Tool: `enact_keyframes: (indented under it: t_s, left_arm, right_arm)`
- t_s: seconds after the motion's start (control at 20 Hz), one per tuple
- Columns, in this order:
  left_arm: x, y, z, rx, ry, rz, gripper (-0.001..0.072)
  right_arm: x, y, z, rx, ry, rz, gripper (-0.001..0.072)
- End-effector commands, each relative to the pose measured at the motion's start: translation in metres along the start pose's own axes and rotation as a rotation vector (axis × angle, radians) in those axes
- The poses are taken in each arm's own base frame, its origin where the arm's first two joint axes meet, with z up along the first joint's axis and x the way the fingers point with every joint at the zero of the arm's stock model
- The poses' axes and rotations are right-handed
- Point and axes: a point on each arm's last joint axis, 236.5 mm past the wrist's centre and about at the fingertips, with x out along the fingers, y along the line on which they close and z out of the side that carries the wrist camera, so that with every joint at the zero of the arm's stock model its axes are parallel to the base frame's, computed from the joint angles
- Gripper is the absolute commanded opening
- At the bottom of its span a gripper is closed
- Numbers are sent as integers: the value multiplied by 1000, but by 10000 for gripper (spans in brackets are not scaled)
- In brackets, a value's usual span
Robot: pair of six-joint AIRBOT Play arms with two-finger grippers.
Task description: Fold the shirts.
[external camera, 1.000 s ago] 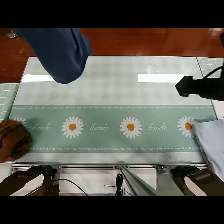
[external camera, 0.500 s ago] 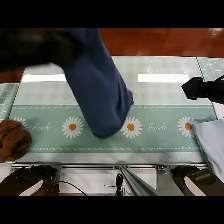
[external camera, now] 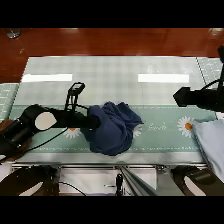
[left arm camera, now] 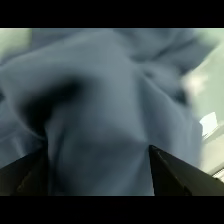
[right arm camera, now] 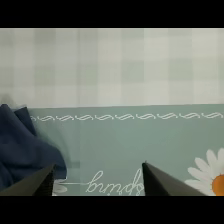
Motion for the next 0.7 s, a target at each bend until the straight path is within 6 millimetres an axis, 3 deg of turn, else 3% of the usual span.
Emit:
enact_keyframes:
  t_s: [0.0,0.1,0.15,0.2,0.25,0.3,0.35,0.45,0.65]
  left_arm:
    - [-33,74,-1,0,85,206,699]
    - [-79,124,34,-75,-34,313,699]
    - [-96,151,41,-166,-93,343,699]
    - [-101,171,35,-282,-110,329,698]
    - [-91,174,23,-387,-96,254,697]
    - [-74,166,8,-439,-57,134,697]
    - [-54,149,-5,-464,-15,-9,697]
    - [-22,127,-24,-533,62,-184,696]
    - [22,86,-31,-549,166,-376,696]
  right_arm:
    - [15,-33,2,100,22,-69,623]
    - [4,-91,5,224,19,-180,623]
    - [-1,-121,-3,291,37,-237,623]
    - [-4,-146,-15,370,60,-281,623]
    - [-1,-161,-30,443,82,-296,623]
    - [8,-163,-44,500,106,-275,623]
    - [21,-155,-57,530,132,-222,623]
    - [53,-116,-74,534,177,-54,623]
    - [82,-51,-110,415,286,104,623]
